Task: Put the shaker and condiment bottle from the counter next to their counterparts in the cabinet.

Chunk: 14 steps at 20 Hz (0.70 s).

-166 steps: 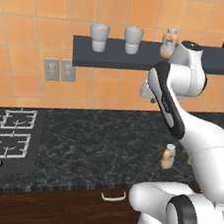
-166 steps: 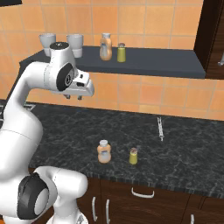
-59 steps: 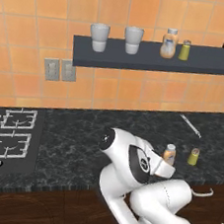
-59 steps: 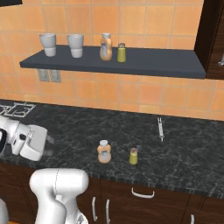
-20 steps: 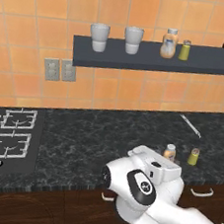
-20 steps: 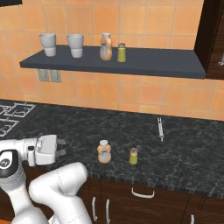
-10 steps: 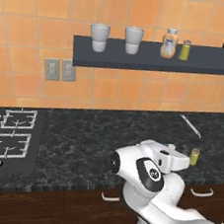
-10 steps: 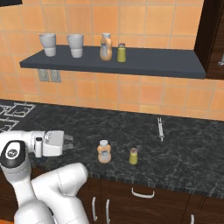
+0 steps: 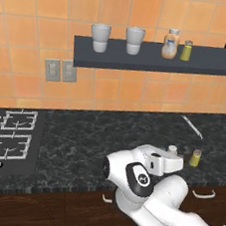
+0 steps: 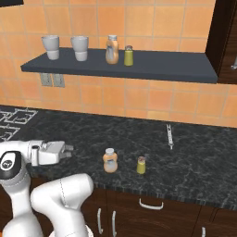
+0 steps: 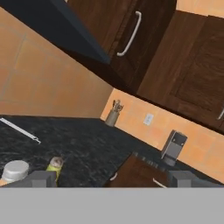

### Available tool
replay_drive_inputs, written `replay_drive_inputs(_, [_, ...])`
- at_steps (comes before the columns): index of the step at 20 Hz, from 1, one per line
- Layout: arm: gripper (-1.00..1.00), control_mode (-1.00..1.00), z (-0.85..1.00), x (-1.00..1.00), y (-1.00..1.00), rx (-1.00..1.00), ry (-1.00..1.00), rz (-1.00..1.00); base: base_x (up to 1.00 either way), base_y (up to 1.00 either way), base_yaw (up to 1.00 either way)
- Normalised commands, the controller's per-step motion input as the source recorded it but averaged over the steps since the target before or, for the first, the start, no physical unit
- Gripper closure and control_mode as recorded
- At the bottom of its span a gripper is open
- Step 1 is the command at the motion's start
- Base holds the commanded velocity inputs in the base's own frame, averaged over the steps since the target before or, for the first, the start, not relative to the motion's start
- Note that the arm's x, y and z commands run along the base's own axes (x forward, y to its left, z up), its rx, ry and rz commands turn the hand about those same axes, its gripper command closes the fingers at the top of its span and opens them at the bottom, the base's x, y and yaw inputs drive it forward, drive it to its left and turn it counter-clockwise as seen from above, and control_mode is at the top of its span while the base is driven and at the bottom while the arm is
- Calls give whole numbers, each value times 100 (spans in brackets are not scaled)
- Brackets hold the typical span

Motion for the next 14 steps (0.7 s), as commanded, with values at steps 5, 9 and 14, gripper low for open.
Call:
replay_drive_inputs(5, [-100,-100,-63,-29,0,0,-8,-6,0,0,0])
replay_drive_inputs(9, [-100,-100,-12,-9,0,4,0,-1,0,0,0])
replay_drive_inputs(14, [-100,-100,-16,-1,-2,4,-5,-1,0,0,0])
